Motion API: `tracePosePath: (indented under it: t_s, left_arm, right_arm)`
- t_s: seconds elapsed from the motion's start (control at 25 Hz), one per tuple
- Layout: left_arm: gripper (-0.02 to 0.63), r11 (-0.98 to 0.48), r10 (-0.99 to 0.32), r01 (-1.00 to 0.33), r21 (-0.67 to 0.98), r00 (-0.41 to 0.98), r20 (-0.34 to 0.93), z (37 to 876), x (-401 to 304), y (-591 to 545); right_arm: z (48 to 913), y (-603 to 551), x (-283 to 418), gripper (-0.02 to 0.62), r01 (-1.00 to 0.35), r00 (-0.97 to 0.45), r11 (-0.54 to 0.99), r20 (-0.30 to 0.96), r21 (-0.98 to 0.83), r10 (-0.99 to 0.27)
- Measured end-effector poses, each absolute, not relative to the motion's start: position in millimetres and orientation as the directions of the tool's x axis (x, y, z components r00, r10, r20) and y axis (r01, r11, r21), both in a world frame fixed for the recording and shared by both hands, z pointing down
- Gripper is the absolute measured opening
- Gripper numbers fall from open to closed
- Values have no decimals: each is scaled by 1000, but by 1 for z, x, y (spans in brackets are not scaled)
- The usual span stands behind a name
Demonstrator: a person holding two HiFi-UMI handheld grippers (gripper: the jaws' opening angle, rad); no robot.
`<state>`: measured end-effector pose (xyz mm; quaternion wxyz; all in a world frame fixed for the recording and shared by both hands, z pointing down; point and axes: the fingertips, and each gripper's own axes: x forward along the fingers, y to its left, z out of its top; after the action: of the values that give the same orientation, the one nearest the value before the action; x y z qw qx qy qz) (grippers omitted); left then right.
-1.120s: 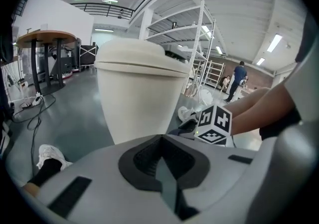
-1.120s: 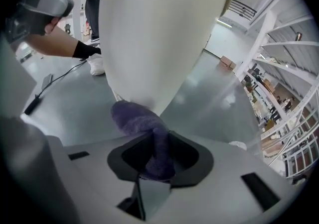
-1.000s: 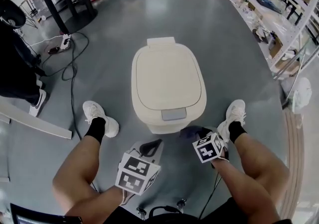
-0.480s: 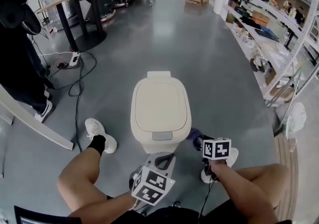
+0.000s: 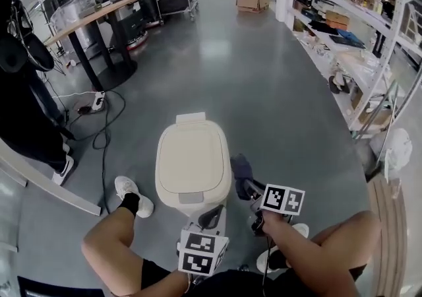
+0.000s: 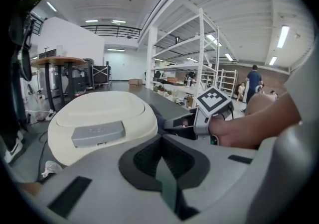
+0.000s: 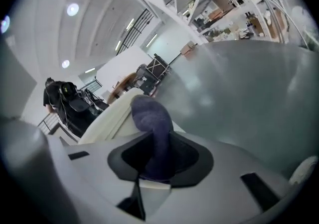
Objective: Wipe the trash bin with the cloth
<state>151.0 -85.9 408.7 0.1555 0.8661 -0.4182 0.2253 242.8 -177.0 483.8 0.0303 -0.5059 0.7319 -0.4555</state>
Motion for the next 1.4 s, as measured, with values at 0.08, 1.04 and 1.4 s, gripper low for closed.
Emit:
tracePosePath:
  t_s: [0.08, 1.04, 1.4]
  left_arm:
    - [-3, -552, -687, -828, 94, 516, 511, 412, 151, -85]
    - [-3, -527, -660, -838, 142, 509, 553, 484, 158, -80]
    - [-3, -533, -667, -838, 118, 502, 551, 498, 161, -83]
  right_arm:
    - [480, -184, 241, 100, -661, -516, 92, 361, -745, -777]
    - [504, -191, 200, 100, -517, -649, 179, 246, -837, -720]
    - [531, -193, 187, 100, -541, -671, 182, 290, -821, -683]
